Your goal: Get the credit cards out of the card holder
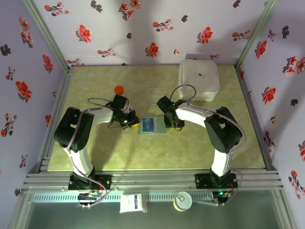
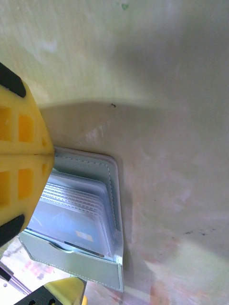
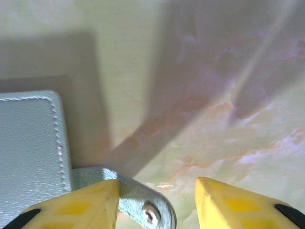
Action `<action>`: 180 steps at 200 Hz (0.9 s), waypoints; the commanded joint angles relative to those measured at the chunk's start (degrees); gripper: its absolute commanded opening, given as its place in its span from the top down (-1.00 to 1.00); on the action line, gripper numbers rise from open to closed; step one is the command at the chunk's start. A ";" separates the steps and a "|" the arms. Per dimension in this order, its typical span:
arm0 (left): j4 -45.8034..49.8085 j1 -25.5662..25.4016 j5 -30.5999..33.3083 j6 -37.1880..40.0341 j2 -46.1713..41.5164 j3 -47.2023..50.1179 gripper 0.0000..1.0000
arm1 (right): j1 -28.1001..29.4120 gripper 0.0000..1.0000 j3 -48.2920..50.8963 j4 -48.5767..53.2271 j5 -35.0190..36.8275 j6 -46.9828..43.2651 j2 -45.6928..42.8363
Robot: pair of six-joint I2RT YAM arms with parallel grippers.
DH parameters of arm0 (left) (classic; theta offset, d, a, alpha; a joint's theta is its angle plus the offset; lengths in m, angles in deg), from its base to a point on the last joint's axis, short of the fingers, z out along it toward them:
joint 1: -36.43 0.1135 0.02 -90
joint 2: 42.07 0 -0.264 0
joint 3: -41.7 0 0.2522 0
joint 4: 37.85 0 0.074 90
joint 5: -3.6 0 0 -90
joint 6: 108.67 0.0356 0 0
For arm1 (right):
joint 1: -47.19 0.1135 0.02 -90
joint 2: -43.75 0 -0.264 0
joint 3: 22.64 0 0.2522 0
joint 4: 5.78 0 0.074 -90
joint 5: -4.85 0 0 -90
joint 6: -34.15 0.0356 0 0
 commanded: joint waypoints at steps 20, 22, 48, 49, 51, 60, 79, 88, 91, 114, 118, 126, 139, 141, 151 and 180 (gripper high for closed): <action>4.23 -0.92 1.11 -0.49 0.25 1.68 1.00 | -0.57 0.06 0.63 1.41 0.09 0.48 -2.56; 4.23 -0.90 1.17 -0.53 0.21 1.66 1.00 | -0.57 0.06 0.71 1.48 0.11 0.50 -2.57; 4.32 -0.89 1.11 -0.53 0.03 1.66 1.00 | -0.70 0.03 1.75 1.52 0.52 0.85 -3.06; 4.32 -0.89 1.11 -0.55 0.01 1.63 1.00 | -0.73 0.03 1.76 1.53 0.54 0.83 -3.08; 4.36 -0.91 1.15 -0.50 -0.05 1.67 1.00 | -0.74 0.03 1.81 1.53 0.60 0.83 -3.07; 4.36 -0.93 1.13 -0.48 0.08 1.59 1.00 | -0.81 0.02 2.23 1.45 0.73 0.91 -2.84; 4.58 -0.85 1.13 -0.41 0.03 1.43 1.00 | -1.01 0.02 3.12 0.80 0.74 1.00 -2.32; 4.56 -0.87 1.14 -0.43 -0.06 1.42 1.00 | -1.10 0.02 3.52 0.28 0.52 0.99 -2.03; 4.62 -0.90 1.17 -0.42 -0.09 1.48 1.00 | -1.18 0.02 3.61 0.11 0.48 1.05 -1.98; 4.83 -0.89 1.11 -0.30 -0.22 1.19 1.00 | -1.27 0.02 4.24 -0.75 -0.09 0.99 -0.88; 4.89 -0.89 1.06 -0.24 -0.26 1.24 1.00 | -1.27 0.02 4.28 -0.82 -0.27 1.00 -0.69; 4.98 -0.89 1.01 -0.37 -0.34 1.09 1.00 | -1.28 0.02 4.28 -0.84 -0.56 0.92 -0.57; 4.93 -0.96 1.00 -0.51 -0.92 0.87 1.00 | -1.27 0.03 4.26 -0.85 -0.83 1.04 -0.95; 4.93 -0.95 0.97 -0.56 -1.03 0.89 1.00 | -1.27 0.03 4.23 -0.80 -0.84 0.99 -1.12; 4.98 -0.89 0.95 -0.48 -1.64 0.61 1.00 | -1.28 0.03 3.96 -0.58 -0.91 0.97 -2.28; 4.45 -0.89 0.58 -0.66 -3.05 -0.09 1.00 | -1.29 0.04 2.76 -0.36 -2.61 0.33 -6.50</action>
